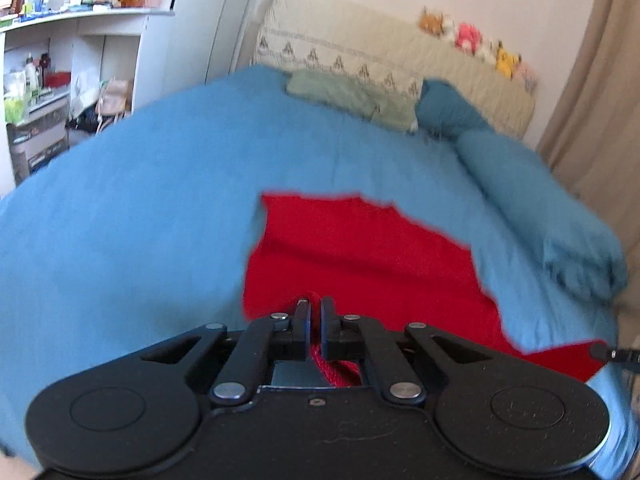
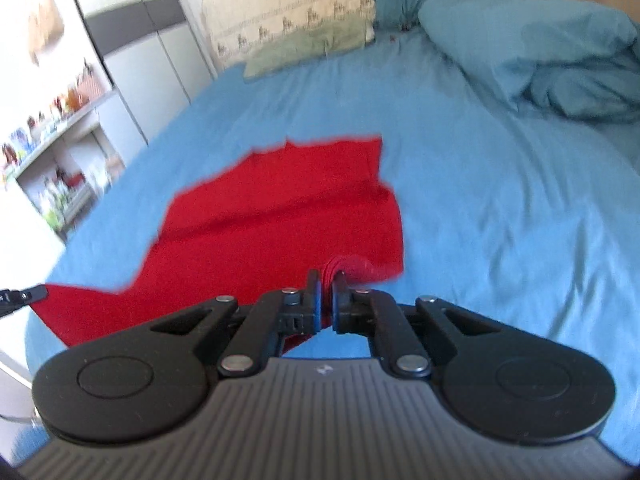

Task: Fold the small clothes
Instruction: 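Grasp the sweater hem with the left gripper while the right gripper grasps the hem, then lift the hem with both grippers and fold it toward the collar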

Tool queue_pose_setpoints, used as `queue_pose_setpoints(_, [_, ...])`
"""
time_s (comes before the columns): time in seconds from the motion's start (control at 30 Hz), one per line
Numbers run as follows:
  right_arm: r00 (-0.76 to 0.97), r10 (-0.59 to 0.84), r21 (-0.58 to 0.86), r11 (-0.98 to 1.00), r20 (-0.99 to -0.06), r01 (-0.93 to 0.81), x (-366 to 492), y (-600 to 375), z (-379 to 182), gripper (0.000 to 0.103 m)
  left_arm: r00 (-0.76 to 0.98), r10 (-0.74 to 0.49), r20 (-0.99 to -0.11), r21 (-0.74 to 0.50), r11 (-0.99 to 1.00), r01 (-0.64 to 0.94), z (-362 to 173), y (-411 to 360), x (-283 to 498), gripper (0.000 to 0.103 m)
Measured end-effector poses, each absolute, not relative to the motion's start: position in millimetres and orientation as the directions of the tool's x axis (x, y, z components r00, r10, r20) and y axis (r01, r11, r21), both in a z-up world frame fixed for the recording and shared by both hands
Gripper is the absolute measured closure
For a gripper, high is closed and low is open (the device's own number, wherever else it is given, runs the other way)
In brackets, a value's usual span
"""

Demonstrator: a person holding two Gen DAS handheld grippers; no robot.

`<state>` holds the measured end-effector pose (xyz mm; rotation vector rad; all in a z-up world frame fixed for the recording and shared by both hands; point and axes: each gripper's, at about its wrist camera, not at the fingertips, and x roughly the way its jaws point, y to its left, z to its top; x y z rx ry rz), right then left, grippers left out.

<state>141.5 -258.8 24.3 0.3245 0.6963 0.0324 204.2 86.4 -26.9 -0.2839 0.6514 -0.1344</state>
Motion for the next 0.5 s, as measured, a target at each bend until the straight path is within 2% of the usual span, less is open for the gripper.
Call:
queue_pose_setpoints(0.17, [0.813, 0.138, 0.319, 0.946, -0.566, 0.062, 228, -278, 59, 0.083, 0.832, -0.170, -0.528, -0.306, 0.952, 0.001, 4, 86, 292, 0.099])
queue_pose_setpoints(0.27, [0.821, 0.125, 0.305, 0.950, -0.557, 0.062, 293, -289, 60, 0.083, 0.846, -0.111, -0.521, -0.269, 0.962, -0.040, 8, 81, 360, 0.100])
queue_pose_setpoints(0.4, [0.807, 0.096, 0.280, 0.956, -0.583, 0.088, 397, -298, 27, 0.083, 0.843, -0.049, -0.536, -0.228, 0.970, -0.089, -13, 73, 449, 0.100])
queue_pose_setpoints(0.5, [0.787, 0.082, 0.268, 0.957, -0.612, 0.109, 461, -297, -17, 0.083, 0.816, -0.025, -0.577, -0.220, 0.967, -0.126, -52, 67, 510, 0.100])
